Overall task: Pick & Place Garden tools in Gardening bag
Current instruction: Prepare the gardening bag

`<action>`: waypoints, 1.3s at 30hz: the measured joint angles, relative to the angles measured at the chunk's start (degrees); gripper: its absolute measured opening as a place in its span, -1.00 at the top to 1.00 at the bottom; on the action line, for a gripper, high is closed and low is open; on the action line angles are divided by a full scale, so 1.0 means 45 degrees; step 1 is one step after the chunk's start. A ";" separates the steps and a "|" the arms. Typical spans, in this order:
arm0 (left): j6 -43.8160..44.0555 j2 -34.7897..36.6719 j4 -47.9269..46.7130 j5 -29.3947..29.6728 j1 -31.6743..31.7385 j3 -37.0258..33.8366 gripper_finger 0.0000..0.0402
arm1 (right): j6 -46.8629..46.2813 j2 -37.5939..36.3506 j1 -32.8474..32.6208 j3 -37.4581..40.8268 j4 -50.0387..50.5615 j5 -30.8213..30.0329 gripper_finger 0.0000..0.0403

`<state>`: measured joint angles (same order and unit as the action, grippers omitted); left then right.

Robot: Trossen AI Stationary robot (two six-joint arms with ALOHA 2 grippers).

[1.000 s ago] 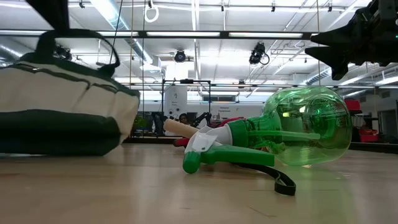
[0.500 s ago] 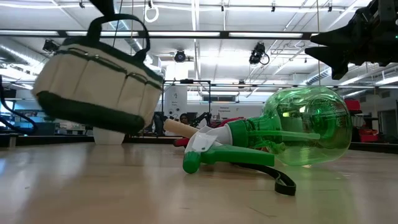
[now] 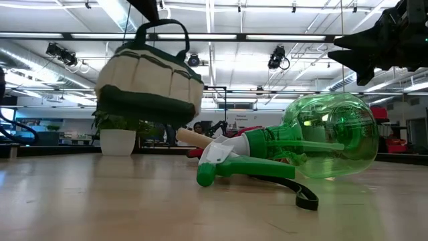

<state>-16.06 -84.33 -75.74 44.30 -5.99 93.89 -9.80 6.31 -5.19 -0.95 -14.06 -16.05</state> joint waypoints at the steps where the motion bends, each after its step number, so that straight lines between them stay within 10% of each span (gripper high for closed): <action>1: -0.0335 0.0000 0.0352 -0.0093 0.0257 0.0000 0.99 | 0.0001 0.0000 0.0000 0.0000 -0.0005 0.0000 0.14; 39: -0.8603 -0.3800 1.0681 -0.5022 0.5227 -0.0005 0.99 | 0.0280 0.0049 -0.0005 0.0000 -0.0013 -0.0272 0.14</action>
<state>-54.77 -101.43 -27.68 21.70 17.53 93.86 -8.54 6.52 -5.21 -0.95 -14.12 -17.28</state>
